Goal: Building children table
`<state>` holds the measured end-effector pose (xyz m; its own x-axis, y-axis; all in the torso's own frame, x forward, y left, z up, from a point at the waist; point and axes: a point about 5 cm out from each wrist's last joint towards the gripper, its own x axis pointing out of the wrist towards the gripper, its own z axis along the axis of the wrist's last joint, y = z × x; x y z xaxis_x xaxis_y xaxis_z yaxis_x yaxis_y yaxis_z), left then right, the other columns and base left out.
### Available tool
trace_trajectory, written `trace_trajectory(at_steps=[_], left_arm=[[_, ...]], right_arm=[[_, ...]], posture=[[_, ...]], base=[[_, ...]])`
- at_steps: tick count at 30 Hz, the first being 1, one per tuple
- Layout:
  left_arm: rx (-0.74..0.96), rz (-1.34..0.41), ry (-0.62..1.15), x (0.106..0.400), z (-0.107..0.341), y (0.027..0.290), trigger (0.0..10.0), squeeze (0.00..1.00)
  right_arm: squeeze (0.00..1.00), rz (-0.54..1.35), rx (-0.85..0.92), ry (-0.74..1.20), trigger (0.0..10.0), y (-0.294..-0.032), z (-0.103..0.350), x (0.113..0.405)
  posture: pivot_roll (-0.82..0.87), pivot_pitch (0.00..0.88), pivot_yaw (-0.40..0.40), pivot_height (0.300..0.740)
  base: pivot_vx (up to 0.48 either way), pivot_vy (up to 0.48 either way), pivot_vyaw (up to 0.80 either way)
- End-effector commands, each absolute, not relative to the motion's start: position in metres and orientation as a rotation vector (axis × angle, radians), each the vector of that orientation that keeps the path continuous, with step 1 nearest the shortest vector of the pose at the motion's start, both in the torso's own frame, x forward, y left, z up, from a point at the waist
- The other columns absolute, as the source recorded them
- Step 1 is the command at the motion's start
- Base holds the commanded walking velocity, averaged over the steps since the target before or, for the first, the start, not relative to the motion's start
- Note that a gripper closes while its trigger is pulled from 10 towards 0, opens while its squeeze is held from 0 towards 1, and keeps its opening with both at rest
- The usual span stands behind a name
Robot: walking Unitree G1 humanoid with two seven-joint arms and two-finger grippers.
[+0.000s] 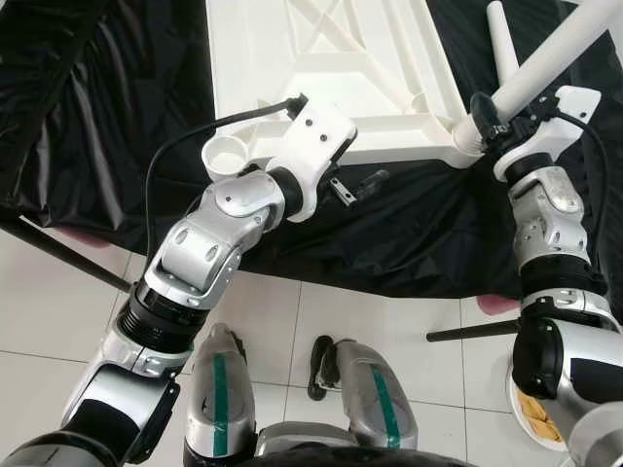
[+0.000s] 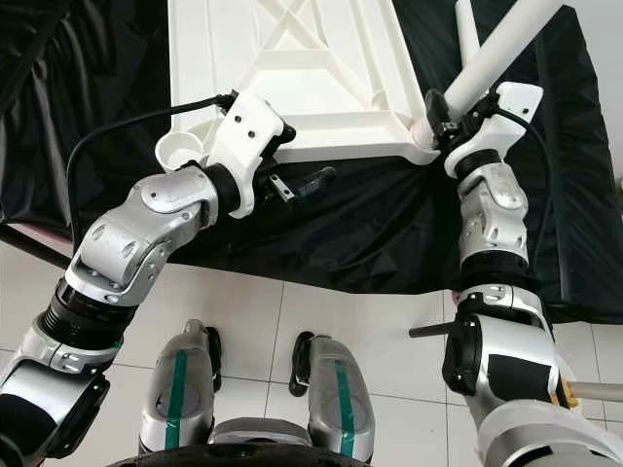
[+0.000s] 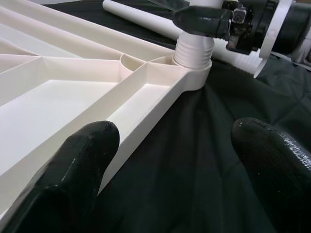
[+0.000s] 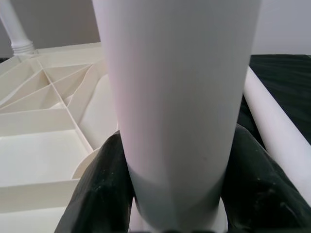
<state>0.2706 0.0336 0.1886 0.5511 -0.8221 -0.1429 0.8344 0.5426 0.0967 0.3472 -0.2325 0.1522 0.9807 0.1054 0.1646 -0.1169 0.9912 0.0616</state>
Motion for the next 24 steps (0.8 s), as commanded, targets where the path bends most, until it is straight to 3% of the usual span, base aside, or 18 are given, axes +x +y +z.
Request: trace_trajectory(at_steps=[1,11,18,24], left_arm=[[0.156,-1.025,0.082,0.268,0.19,0.029,10.0,0.0],[0.158,-1.029,0.082,0.266,0.189,0.027,10.0,0.0],[0.158,-1.029,0.081,0.266,0.189,0.026,10.0,0.0],[0.158,-1.028,0.079,0.267,0.189,0.026,10.0,0.0]], right_arm=[[0.0,0.1,0.114,-0.12,0.0,-0.221,0.14,0.346],[0.0,-0.03,0.168,-0.117,0.0,-0.177,0.142,0.341],[0.0,-0.178,0.172,-0.097,0.0,-0.164,0.148,0.336],[0.0,-0.267,0.153,-0.076,0.0,-0.169,0.145,0.335]], posture=[[0.12,0.078,-0.08,0.74],[0.13,0.073,-0.087,0.74],[0.12,0.07,-0.088,0.74],[0.12,0.071,-0.09,0.74]], base=[[0.0,0.0,0.0],[0.0,0.0,0.0],[0.0,0.0,0.0],[0.0,0.0,0.0]])
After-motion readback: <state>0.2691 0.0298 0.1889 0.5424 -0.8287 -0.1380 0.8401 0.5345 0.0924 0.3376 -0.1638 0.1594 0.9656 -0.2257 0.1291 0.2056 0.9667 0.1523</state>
